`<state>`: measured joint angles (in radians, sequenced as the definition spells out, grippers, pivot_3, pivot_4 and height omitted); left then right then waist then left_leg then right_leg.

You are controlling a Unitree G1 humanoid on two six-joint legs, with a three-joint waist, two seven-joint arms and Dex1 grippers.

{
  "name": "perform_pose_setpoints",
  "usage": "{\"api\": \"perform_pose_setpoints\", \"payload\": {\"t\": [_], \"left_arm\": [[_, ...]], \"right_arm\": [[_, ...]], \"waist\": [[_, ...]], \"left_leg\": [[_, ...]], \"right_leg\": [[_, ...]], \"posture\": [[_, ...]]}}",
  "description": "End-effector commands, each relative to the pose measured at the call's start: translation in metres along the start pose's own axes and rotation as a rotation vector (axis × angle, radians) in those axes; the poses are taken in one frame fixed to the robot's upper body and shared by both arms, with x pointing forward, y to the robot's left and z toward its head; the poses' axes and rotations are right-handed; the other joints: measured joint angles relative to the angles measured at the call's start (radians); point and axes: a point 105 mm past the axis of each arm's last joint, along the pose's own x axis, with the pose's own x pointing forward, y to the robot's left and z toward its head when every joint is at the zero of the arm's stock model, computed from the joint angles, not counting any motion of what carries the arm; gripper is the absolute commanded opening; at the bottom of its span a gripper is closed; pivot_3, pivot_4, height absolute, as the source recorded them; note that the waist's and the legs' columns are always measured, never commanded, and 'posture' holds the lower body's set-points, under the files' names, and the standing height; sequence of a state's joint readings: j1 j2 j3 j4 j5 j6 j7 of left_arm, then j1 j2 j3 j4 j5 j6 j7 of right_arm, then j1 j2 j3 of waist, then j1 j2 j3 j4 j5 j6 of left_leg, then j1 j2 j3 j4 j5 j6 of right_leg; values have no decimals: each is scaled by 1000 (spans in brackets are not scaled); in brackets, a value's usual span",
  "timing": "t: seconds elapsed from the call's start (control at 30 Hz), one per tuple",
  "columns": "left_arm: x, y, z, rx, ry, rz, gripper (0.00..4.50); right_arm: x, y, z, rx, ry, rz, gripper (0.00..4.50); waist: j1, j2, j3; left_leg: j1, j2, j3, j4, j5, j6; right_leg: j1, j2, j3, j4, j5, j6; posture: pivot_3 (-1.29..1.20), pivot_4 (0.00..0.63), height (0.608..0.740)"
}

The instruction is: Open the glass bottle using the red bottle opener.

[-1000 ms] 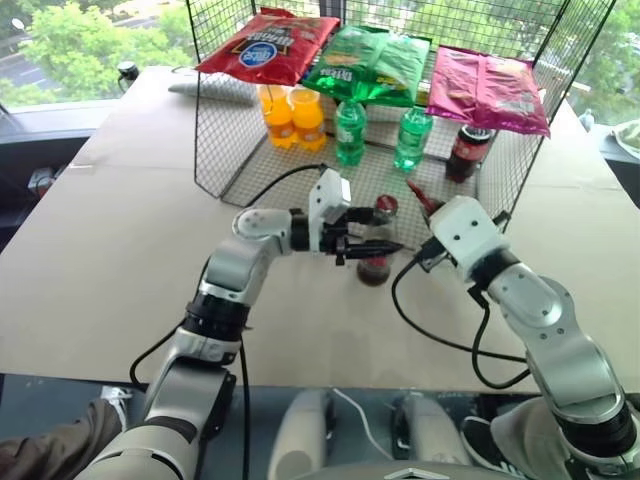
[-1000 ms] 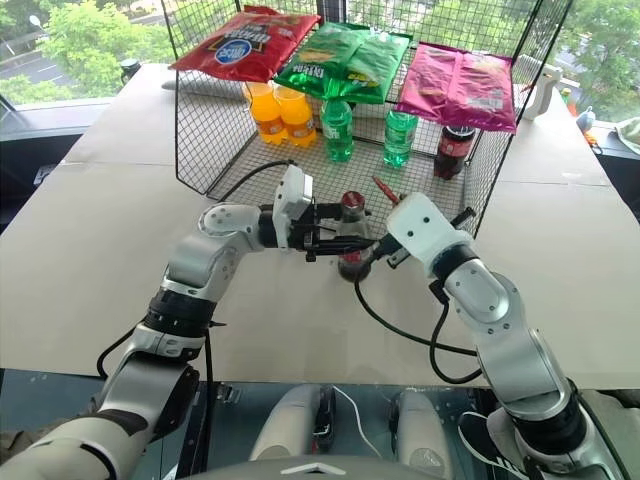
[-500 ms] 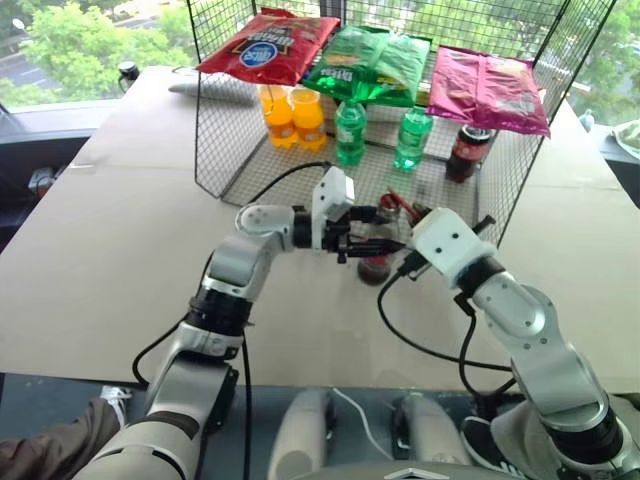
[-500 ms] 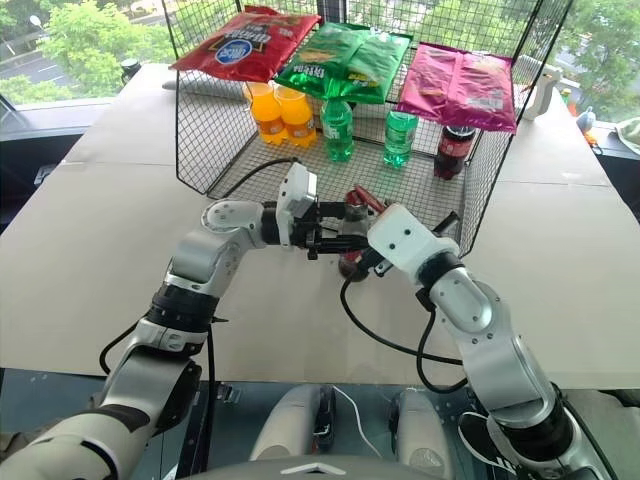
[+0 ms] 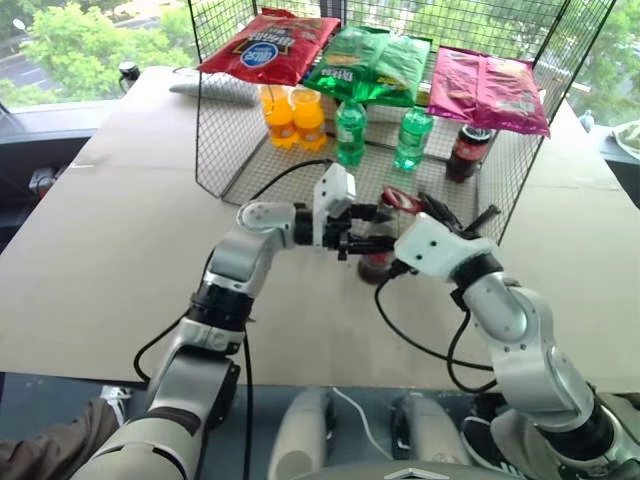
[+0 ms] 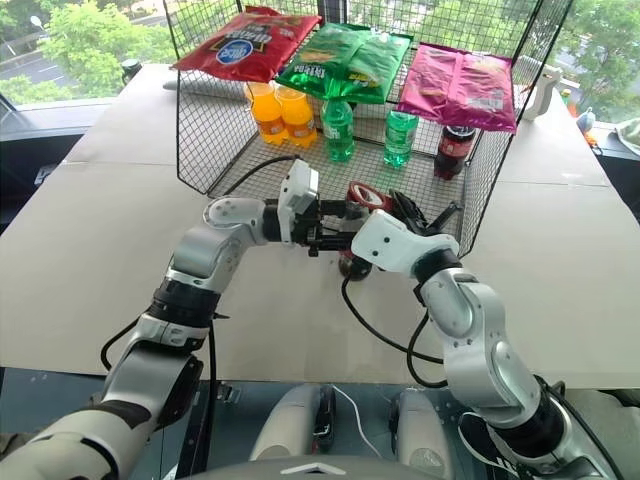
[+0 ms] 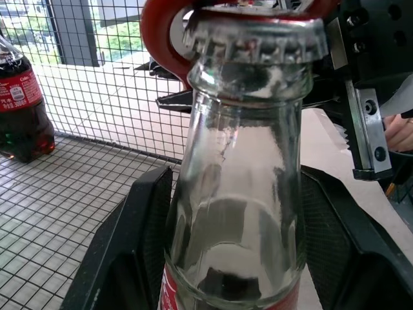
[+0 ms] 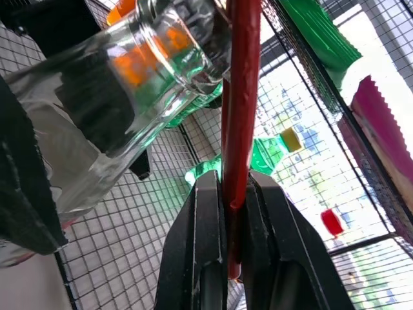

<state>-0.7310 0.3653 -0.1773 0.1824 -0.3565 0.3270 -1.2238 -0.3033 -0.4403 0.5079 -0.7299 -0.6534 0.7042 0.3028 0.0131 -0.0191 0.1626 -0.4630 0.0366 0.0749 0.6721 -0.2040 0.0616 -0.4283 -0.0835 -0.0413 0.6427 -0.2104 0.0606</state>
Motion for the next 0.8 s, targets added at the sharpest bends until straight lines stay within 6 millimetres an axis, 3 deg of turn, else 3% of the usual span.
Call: {"api": "perform_pose_setpoints", "payload": {"t": [0.03,0.37,0.53,0.8], "left_arm": [[4,5,22,72,-32,5,2228],[6,9,24,71,-40,18,2228],[7,12,28,77,-43,29,2228],[9,12,29,74,-40,32,2228]], "right_arm": [[0,15,0,-48,8,51,0],[1,34,-7,32,58,32,0],[6,36,-5,57,63,-24,0],[7,44,-6,3,61,-20,0]], "waist": [[0,0,0],[0,1,-2],[-1,1,-1],[-1,1,-2]], "left_leg": [[0,0,0,0,0,0],[1,0,0,0,0,0],[12,1,-1,-1,0,0],[14,2,-1,-1,-2,3]], "right_leg": [[0,0,0,0,0,0],[2,0,-1,0,0,0],[12,0,-1,0,-5,-1],[13,-1,-1,0,-4,-1]], "posture": [[0,150,740],[0,150,740],[0,150,740],[0,150,740]]}}
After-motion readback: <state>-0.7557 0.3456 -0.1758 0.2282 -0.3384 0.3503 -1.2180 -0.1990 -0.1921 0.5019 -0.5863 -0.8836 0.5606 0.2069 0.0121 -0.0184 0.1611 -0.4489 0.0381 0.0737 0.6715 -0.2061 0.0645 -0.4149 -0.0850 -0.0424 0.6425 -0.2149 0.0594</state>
